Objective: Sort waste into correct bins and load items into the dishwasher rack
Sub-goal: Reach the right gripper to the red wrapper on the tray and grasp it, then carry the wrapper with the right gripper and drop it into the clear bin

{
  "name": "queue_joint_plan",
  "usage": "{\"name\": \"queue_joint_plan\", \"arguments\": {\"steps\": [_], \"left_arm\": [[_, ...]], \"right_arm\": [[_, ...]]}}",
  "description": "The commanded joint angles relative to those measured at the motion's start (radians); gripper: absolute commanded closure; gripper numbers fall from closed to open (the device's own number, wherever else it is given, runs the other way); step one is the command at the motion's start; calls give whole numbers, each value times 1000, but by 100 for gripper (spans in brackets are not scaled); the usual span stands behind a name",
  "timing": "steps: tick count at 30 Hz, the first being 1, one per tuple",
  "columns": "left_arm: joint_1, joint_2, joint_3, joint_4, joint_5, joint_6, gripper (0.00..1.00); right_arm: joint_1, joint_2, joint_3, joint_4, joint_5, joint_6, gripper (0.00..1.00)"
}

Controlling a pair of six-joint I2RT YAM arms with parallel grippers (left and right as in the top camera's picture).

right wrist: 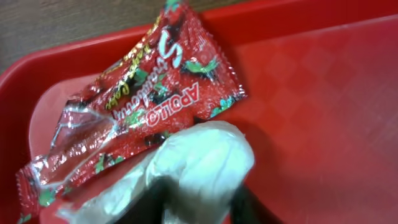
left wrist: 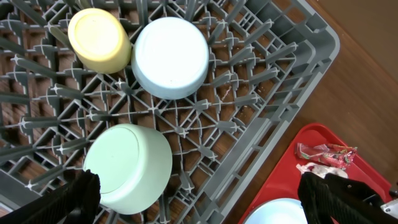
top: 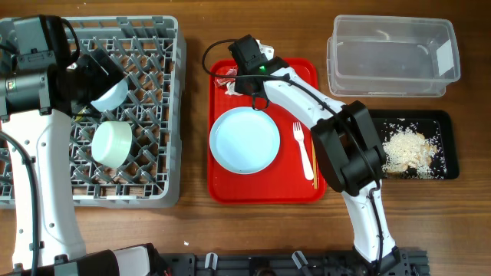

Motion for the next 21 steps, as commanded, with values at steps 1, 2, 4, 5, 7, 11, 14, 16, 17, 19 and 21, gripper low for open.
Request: {"name": "queue_joint_plan", "arguments": {"steps": [1,2,4,5,7,11,14,16,17,19,21], "left_arm": [[3,3,0,0,-10,-2,0],[3,3,0,0,-10,-2,0],[3,3,0,0,-10,-2,0],[3,3,0,0,-10,-2,0],[3,3,0,0,-10,-2,0],[3,3,0,0,-10,-2,0],[3,3,0,0,-10,-2,0],[3,3,0,0,-10,-2,0],[3,3,0,0,-10,-2,0],[3,3,0,0,-10,-2,0],[3,3,0,0,-10,-2,0]], "right_arm": [[3,9,5,-16,10,2,96],[3,3,7,-23,10,2,96],[0,-34,19,-53,19,1,96],[0,-55,22,-61,31,1,96],[-3,-110,28,-79,71,1,96],[-41,-271,29,-104,241,2,96],[-104,-359,29,-104,332,23,96],[-154,-384,29,-101,364,43,96],[-192,-387,29,-98,374,52,95],[-262,-379,27,-96,377,62,96],[-328,-373,23,-91,368,80,94]]}}
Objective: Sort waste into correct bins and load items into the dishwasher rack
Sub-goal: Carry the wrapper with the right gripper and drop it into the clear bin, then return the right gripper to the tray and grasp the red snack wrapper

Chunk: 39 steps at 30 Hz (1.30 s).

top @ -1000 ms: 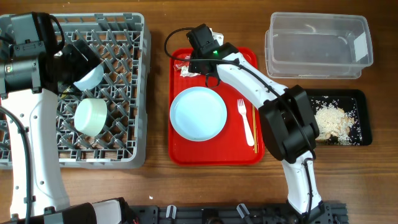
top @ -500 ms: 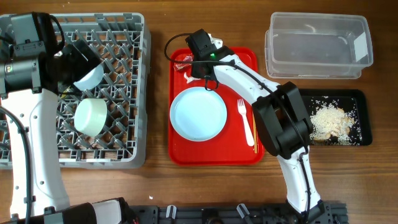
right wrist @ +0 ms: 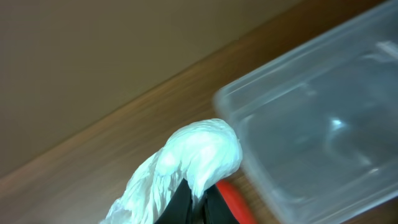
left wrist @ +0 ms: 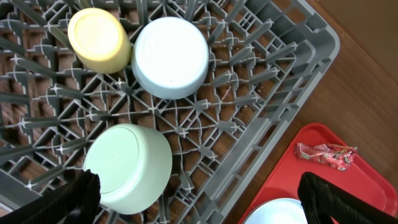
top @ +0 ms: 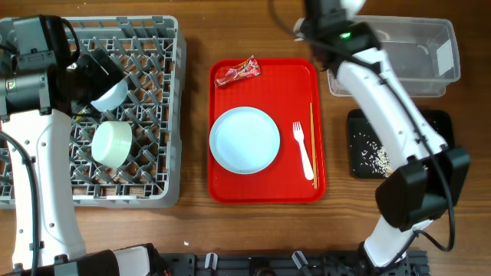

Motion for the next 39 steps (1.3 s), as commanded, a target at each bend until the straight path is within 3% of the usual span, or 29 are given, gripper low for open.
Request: {"name": "queue_joint_plan", "arguments": {"steps": [1,3,6,7,8,9,13,17,19,25,32,39], "left_arm": [[3,3,0,1,-10,-2,0],[3,3,0,1,-10,-2,0],[3,3,0,1,-10,-2,0],[3,3,0,1,-10,-2,0],[3,3,0,1,-10,-2,0],[3,3,0,1,-10,-2,0],[3,3,0,1,-10,-2,0],[3,3,0,1,-10,-2,0],[3,3,0,1,-10,-2,0],[3,3,0,1,-10,-2,0],[3,3,0,1,-10,-2,0],[3,3,0,0,-10,-2,0]], "right_arm": [[-110,29,-5,13,37,46,86],[-178,34,-5,44,26,45,78],[-233,35,-5,53,26,45,77],[-249,35,-5,56,22,45,57],[-263,35,-5,55,10,41,20],[-270,35,-5,48,-3,41,0],[-272,35,-5,44,-163,-42,0],[-245,35,-5,95,-647,-237,0],[-209,36,-5,126,-769,-285,0],[-10,89,-5,168,-590,-274,0],[176,285,-5,276,-565,-4,1],[298,370,-5,347,-494,253,6]]}}
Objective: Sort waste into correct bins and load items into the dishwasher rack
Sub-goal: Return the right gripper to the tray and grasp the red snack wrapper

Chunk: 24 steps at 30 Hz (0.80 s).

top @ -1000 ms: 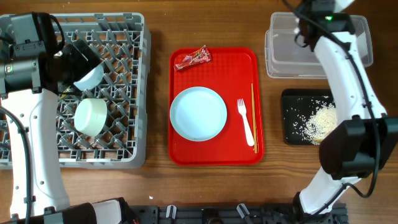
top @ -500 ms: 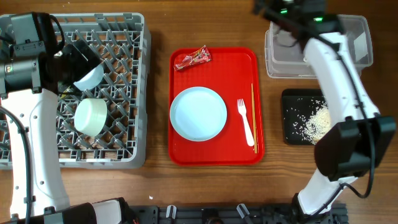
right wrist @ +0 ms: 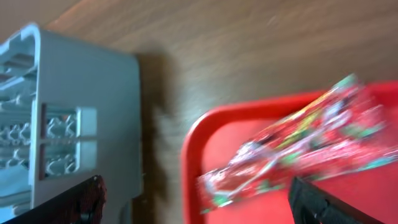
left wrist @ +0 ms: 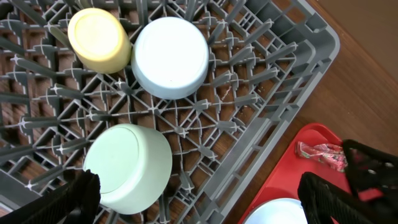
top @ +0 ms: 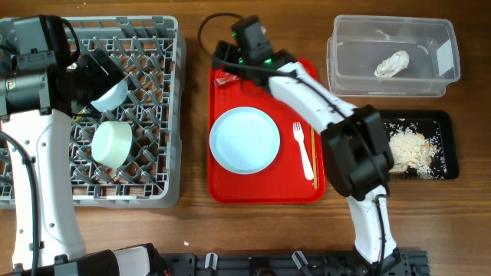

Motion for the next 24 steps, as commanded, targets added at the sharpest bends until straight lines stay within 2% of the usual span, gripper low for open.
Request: {"name": "queue_joint_plan", "arguments": {"steps": [1,3,6,11,14,24], "left_arm": [[3,3,0,0,-10,-2,0],[3,3,0,0,-10,-2,0],[3,3,0,0,-10,-2,0],[3,3,0,0,-10,-2,0],[3,3,0,0,-10,-2,0],[3,3,0,0,-10,-2,0]], "right_arm": [[48,35,3,24,101,195,6],[57,51,3,25,142,236,8],[55,64,3,13,237,218,10],[47,65,3,70,419,-94,11],[42,72,3,85,440,-200,11],[40,138,3,87,428,-256,15]]}}
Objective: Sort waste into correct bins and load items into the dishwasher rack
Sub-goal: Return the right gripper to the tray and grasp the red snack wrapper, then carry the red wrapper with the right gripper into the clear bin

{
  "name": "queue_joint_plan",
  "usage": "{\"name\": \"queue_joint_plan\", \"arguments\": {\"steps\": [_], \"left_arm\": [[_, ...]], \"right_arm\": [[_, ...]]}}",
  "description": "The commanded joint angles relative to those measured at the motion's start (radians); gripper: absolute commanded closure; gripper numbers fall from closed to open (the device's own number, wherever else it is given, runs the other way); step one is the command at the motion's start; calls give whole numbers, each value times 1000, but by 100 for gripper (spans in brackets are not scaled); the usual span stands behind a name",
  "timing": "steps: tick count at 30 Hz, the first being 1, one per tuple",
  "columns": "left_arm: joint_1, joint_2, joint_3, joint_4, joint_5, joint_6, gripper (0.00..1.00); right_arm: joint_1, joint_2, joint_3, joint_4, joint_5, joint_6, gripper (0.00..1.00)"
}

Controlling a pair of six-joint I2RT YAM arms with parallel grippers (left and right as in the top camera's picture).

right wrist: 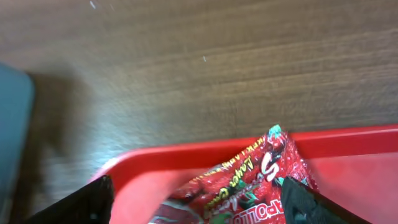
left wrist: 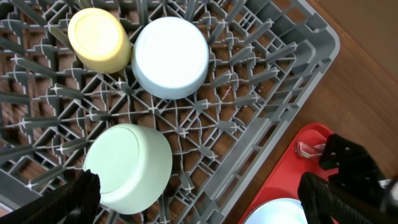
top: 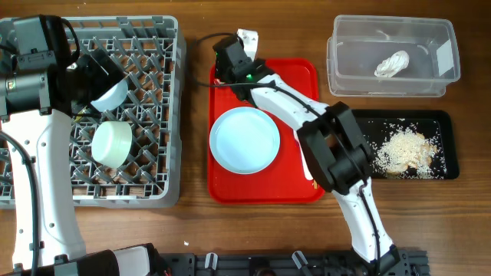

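A red candy wrapper (right wrist: pixel 249 177) lies in the far left corner of the red tray (top: pixel 295 80). My right gripper (right wrist: pixel 193 208) is open low over it, one finger on each side. In the overhead view the right gripper (top: pixel 230 65) covers that corner. A light blue plate (top: pixel 245 139) sits mid-tray; the fork is mostly hidden by my arm. The grey dishwasher rack (top: pixel 176 115) holds a yellow cup (left wrist: pixel 96 37), a pale blue bowl (left wrist: pixel 170 57) and a green bowl (left wrist: pixel 127 168). My left gripper (left wrist: pixel 199 202) hangs open above the rack with nothing in it.
A clear plastic bin (top: pixel 345 73) at the back right holds a crumpled white tissue (top: pixel 391 63). In front of it a black tray (top: pixel 449 165) carries rice scraps (top: pixel 403 149). Bare wooden table separates rack, tray and bins.
My right gripper has come closer to the tray's far left corner and now stands open astride the wrapper. The left arm and the rack's contents have not moved.
My right gripper was shut on a white tissue beside the wrapper on the tray. Then it held the tissue up by the clear bin. Later the tissue lay in the bin and the gripper was open back at the tray corner, now straddling the wrapper.
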Motion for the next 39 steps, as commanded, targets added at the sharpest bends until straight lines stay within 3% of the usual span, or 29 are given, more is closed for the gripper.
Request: {"name": "queue_joint_plan", "arguments": {"steps": [1,5,12,15,19,21,28,34,39], "left_arm": [[3,3,0,0,-10,-2,0],[3,3,0,0,-10,-2,0],[3,3,0,0,-10,-2,0],[3,3,0,0,-10,-2,0],[3,3,0,0,-10,-2,0],[3,3,0,0,-10,-2,0],[3,3,0,0,-10,-2,0],[3,3,0,0,-10,-2,0],[3,3,0,0,-10,-2,0]], "right_arm": [[-5,29,3,-4,16,-30,15],[-5,58,3,-30,16,8,15],[-5,60,3,-124,17,44,28],[-5,58,9,-168,4,50,45],[-5,42,31,-233,-2,81,82],[-8,23,32,-249,-1,93,96],[-81,-140,32,-268,76,103,96],[-298,-304,32,-272,92,125,96],[-474,-307,30,-292,-5,155,96]]}}
